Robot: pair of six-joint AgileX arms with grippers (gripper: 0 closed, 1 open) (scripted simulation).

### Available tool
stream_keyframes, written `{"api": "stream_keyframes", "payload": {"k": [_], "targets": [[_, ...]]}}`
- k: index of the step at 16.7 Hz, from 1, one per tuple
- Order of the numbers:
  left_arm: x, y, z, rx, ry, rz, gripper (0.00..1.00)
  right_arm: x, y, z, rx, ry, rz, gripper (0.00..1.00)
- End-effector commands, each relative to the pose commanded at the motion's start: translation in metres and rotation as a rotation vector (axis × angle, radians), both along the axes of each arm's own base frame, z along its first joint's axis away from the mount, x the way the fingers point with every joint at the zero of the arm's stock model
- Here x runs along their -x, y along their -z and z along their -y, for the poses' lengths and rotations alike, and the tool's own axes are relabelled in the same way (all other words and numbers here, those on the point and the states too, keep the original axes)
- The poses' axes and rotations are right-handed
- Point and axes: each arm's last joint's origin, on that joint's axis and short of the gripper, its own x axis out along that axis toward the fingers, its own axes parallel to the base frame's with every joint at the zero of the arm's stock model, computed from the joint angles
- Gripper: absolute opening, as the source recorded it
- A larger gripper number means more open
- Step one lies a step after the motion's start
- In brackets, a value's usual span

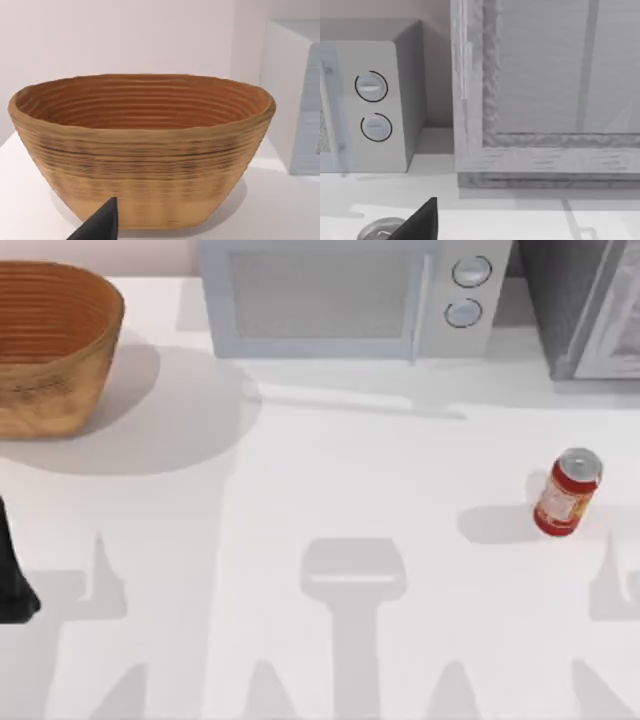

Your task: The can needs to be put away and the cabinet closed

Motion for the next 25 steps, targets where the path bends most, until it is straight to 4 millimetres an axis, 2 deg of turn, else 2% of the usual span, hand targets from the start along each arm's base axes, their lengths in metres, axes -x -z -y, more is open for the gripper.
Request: {"api": "stream_keyframes", "payload": {"k": [7,14,19,25], "targets": [[0.0,0.0,0.0,0.0,0.0,0.0,1.0,-0.009,-0.001,-0.003,0.012,-0.002,-0.026,1.0],[0.0,0.0,0.0,0.0,0.0,0.0,1.0,-0.043,0.006,-0.021,0.044,-0.013,-0.12,1.0],[0.0,0.0,0.0,0.0,0.0,0.0,1.0,-0.071,0.026,-0.044,0.058,-0.013,-0.178,1.0],[0.0,0.0,0.0,0.0,0.0,0.0,1.0,-0.092,0.067,-0.075,0.046,-0.004,-0.208,1.0]]}}
